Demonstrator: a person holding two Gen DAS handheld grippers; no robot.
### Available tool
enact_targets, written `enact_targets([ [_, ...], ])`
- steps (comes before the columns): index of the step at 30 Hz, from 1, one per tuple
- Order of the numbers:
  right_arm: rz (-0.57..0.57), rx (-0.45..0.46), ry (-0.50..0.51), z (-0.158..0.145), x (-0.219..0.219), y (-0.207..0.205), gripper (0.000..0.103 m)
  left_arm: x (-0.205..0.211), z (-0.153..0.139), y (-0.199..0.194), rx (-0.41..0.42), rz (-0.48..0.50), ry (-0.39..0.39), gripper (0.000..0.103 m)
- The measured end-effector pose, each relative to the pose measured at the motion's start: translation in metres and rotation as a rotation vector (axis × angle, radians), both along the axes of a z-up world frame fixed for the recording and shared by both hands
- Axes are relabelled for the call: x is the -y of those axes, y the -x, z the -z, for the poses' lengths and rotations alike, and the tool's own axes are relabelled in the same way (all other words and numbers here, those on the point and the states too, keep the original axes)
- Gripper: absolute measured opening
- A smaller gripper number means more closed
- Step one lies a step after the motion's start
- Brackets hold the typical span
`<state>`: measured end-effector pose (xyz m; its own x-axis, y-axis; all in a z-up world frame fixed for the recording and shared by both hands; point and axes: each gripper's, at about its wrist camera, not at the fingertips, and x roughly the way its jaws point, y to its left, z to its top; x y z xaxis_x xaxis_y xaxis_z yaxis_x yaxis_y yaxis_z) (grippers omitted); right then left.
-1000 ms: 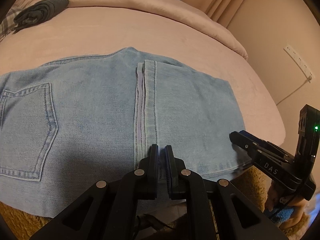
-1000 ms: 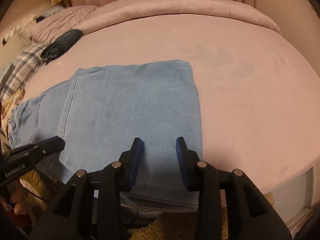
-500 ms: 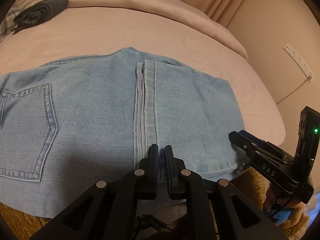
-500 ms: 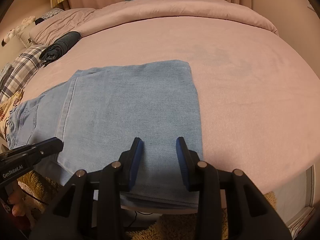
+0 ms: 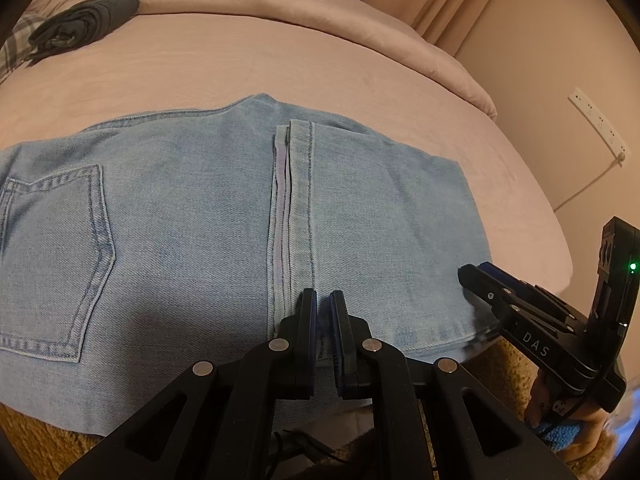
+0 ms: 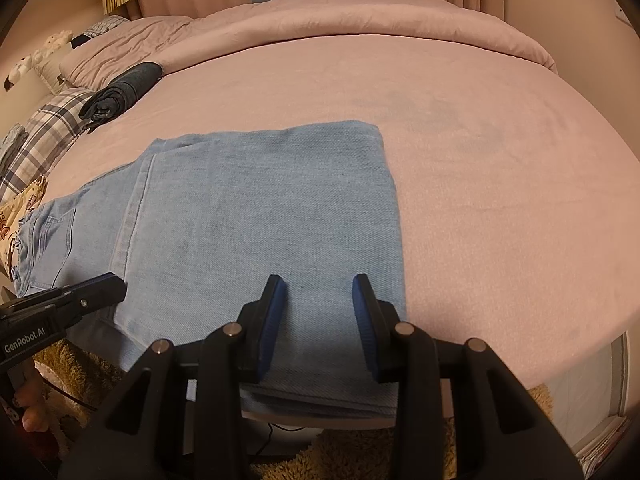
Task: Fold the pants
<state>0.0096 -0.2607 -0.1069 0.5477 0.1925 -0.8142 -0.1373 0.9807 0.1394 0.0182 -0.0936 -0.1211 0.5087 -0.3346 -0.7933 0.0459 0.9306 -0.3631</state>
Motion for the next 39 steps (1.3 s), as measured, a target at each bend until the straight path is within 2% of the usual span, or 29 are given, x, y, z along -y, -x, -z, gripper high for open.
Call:
enact_targets([
  [5, -0.001, 0.006, 0.004, 0.0, -0.001, 0.001, 0.036, 0.0, -0.001, 0.001, 0.0, -0.017, 0.001, 0.011],
  [14, -0.007, 0.0, 0.049, -0.003, -0.005, 0.007, 0.036, -0.02, -0.007, 0.007, -0.013, -0.023, 0.08, 0.011],
  [15, -0.009, 0.0, 0.055, -0.004, -0.005, 0.009, 0.036, -0.025, -0.01, 0.01, -0.008, -0.026, 0.077, 0.011],
  [16, -0.009, -0.001, 0.056, -0.004, -0.004, 0.009, 0.036, -0.028, -0.012, 0.012, -0.014, -0.038, 0.052, 0.019],
  [18, -0.007, -0.006, 0.055, -0.005, -0.004, 0.011, 0.037, -0.039, -0.018, 0.016, -0.014, -0.069, 0.021, 0.02],
  [20, -0.004, -0.008, 0.052, -0.009, -0.004, 0.011, 0.038, -0.06, -0.028, 0.023, 0.009, -0.118, 0.031, 0.022],
  [21, -0.01, -0.008, 0.047, -0.011, -0.005, 0.011, 0.04, -0.077, -0.036, 0.029, 0.03, -0.162, 0.039, 0.029],
  [22, -0.02, -0.003, 0.035, -0.015, -0.007, 0.011, 0.04, -0.089, -0.041, 0.033, 0.045, -0.194, 0.041, 0.042],
  [23, -0.025, 0.008, 0.018, -0.019, -0.009, 0.012, 0.041, -0.105, -0.047, 0.039, 0.063, -0.249, 0.037, 0.05],
  [24, -0.03, 0.021, -0.005, -0.024, -0.011, 0.012, 0.046, -0.12, -0.051, 0.045, 0.076, -0.296, 0.033, 0.063],
  [25, -0.043, 0.034, -0.038, -0.03, -0.016, 0.01, 0.054, -0.133, -0.055, 0.05, 0.087, -0.341, 0.031, 0.067],
  [27, -0.081, 0.048, -0.07, -0.038, -0.028, 0.008, 0.061, -0.163, -0.061, 0.062, 0.107, -0.438, 0.033, 0.067],
  [31, -0.174, 0.051, -0.022, -0.038, -0.07, 0.0, 0.059, -0.201, -0.062, 0.079, 0.092, -0.568, -0.001, 0.068],
  [35, -0.176, -0.05, 0.048, -0.005, -0.093, -0.012, 0.06, -0.218, -0.048, 0.083, 0.036, -0.63, -0.024, 0.068],
  [38, -0.175, -0.017, 0.037, -0.003, -0.092, -0.009, 0.061, -0.228, -0.035, 0.088, 0.0, -0.645, -0.013, 0.069],
  [39, -0.172, -0.023, 0.029, -0.003, -0.091, -0.01, 0.061, -0.229, -0.026, 0.083, -0.022, -0.631, 0.019, 0.07],
])
